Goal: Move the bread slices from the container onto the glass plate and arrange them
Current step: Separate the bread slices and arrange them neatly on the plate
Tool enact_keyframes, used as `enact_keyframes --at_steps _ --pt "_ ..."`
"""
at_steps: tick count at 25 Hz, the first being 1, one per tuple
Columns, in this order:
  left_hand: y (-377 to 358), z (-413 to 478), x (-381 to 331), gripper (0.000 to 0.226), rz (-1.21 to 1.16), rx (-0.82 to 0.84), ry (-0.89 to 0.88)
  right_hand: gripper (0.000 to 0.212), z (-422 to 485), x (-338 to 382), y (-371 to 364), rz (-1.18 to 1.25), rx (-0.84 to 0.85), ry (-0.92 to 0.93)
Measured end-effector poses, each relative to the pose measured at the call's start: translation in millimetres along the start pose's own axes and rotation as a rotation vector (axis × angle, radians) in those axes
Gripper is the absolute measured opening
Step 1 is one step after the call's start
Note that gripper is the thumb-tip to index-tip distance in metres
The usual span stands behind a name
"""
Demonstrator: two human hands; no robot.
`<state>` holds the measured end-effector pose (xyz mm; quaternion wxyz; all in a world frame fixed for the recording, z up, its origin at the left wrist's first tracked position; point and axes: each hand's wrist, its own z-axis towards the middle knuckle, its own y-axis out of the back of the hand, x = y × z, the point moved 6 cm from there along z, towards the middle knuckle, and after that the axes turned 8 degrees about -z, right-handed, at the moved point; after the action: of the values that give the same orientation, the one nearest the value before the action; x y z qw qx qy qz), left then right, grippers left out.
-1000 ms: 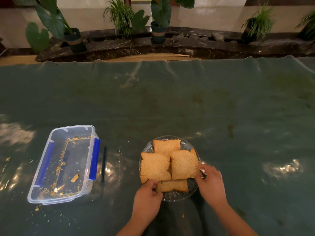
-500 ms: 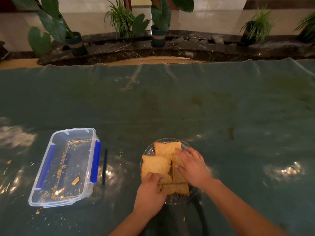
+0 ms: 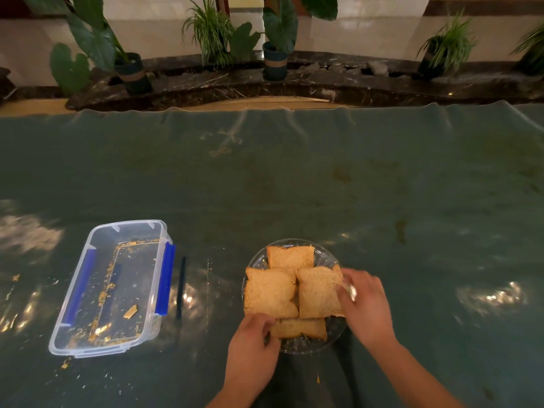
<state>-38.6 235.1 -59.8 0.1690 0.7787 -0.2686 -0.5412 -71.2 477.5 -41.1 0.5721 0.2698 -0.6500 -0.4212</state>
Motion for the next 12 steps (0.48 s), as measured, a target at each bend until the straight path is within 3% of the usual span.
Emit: enact_keyframes --at_steps 4,9,12 --pt "-13.3 -2.7 11.7 0.023 -0.235 0.047 0.219 0.015 -42.5 -14.4 -11.1 0.004 0.112 -0.138" --pt "-16.3 -3.0 11.6 0.024 -0.262 0.038 0.251 0.017 -56.5 -4.0 -37.2 0.011 0.239 -0.105" --pt "-10.8 -4.2 12.9 0.024 -0.255 0.018 0.248 0.015 -52.3 -6.7 -33.4 0.030 0.210 -0.136"
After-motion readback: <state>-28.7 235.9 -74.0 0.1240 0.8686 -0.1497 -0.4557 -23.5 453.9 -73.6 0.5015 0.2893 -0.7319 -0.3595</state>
